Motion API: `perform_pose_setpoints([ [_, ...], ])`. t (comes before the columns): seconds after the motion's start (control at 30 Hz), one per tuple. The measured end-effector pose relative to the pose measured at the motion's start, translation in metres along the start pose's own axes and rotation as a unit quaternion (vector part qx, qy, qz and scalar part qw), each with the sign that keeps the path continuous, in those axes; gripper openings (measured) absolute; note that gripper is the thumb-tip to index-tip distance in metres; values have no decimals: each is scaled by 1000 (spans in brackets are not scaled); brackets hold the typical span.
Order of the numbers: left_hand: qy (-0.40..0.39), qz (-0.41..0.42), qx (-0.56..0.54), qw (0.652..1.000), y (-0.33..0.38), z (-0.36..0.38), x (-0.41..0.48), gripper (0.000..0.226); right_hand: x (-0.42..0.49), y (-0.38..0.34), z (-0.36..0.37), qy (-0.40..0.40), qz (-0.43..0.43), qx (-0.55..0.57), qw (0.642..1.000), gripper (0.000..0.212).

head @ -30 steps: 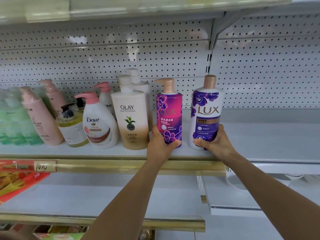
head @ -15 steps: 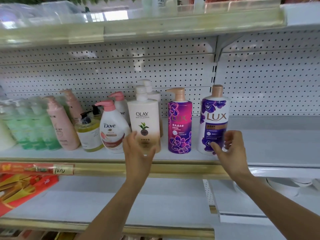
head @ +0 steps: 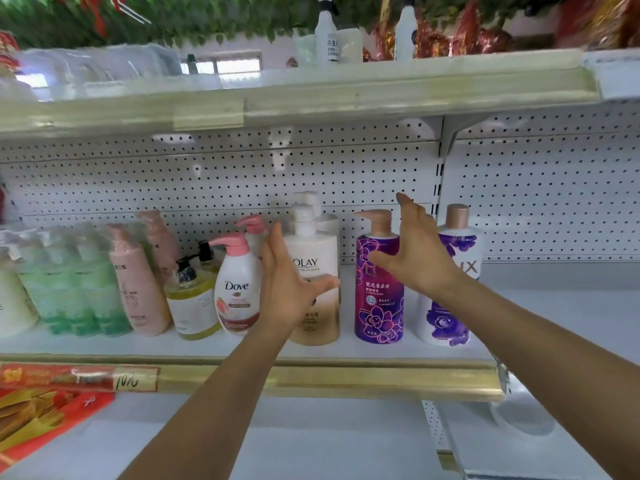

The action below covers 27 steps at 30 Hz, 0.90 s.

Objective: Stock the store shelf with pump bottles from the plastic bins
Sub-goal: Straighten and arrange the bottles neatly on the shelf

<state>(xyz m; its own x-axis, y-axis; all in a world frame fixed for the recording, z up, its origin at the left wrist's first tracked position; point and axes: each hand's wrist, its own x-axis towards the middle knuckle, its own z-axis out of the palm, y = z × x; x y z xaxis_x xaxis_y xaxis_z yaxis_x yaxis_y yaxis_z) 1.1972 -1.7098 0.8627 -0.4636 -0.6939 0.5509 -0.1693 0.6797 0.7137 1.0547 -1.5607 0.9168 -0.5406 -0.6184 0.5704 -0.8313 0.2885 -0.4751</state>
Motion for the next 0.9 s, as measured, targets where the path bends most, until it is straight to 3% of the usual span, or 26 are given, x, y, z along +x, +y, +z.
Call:
perform_pose_setpoints([
  [0.1,-11,12,31,999,-2,8,3,133,10,0,8,-73,50,-17,996,107],
  [0.33,13,19,64,998,-7,20,6,121,1,13,26,-69,68,4,995,70],
  [0.7,18,41,66,997,-11,24,10,118,6,19,24,-98,69,58,991,70],
  [0.9,1,18,67,998,-7,23,4,121,-5,11,14,-68,32,-18,997,87],
])
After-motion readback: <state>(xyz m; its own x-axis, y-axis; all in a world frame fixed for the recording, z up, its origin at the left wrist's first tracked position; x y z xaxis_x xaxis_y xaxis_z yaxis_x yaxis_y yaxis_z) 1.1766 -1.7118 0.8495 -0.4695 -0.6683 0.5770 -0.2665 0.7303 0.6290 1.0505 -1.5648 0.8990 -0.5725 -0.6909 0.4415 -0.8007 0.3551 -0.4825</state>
